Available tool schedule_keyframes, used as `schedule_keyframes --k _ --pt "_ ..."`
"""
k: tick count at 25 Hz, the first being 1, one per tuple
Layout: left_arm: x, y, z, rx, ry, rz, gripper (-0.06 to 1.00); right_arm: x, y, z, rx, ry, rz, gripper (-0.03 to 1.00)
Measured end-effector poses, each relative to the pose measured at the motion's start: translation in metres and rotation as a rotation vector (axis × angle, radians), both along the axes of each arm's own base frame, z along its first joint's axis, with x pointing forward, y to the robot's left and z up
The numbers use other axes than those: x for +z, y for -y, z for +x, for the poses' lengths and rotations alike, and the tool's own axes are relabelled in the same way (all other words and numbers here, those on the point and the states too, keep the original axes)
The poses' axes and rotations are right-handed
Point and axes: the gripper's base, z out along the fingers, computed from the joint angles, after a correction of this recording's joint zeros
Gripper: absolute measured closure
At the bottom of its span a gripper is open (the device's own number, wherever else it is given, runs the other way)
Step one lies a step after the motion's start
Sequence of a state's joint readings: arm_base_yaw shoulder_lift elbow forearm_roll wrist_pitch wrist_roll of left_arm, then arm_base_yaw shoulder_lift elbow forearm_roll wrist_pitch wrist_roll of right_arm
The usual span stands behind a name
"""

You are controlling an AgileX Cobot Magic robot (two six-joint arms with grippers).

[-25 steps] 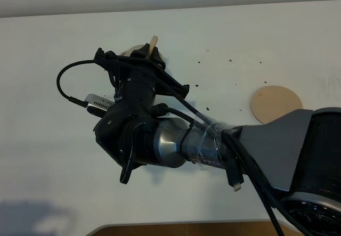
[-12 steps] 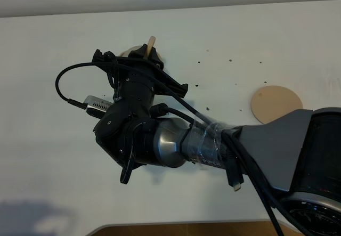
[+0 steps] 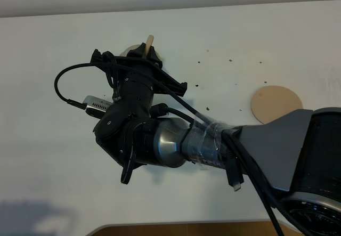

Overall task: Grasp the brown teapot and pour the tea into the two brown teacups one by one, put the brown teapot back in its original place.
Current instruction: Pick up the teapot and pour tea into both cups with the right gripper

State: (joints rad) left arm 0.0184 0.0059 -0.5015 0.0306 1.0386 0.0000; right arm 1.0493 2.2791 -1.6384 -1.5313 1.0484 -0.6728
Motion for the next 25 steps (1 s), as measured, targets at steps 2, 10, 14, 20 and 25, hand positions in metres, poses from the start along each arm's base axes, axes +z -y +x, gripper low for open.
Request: schedule_keyframes --k 2,10,14,20,25 --pt "0.0 0.0 0.0 0.0 0.0 0.0 0.56 0.0 0.0 0.0 0.004 -0.002 0.002 0.84" --pt "0.0 0.0 0.0 0.0 0.0 0.0 0.56 0.0 -0.001 0.0 0.011 -0.003 0.002 0.84" --pt "0.0 0.0 0.0 0.0 0.0 0.0 0.56 0.0 -0.001 0.0 0.013 -0.001 0.001 0.84" --pt "0.0 0.0 0.0 0.0 0.0 0.0 0.56 -0.003 0.002 -0.001 -0.042 -0.034 0.047 0.84" --pt "0.0 0.0 0.0 0.0 0.0 0.0 0.56 -0.009 0.011 -0.005 -0.208 -0.074 0.217 0.84"
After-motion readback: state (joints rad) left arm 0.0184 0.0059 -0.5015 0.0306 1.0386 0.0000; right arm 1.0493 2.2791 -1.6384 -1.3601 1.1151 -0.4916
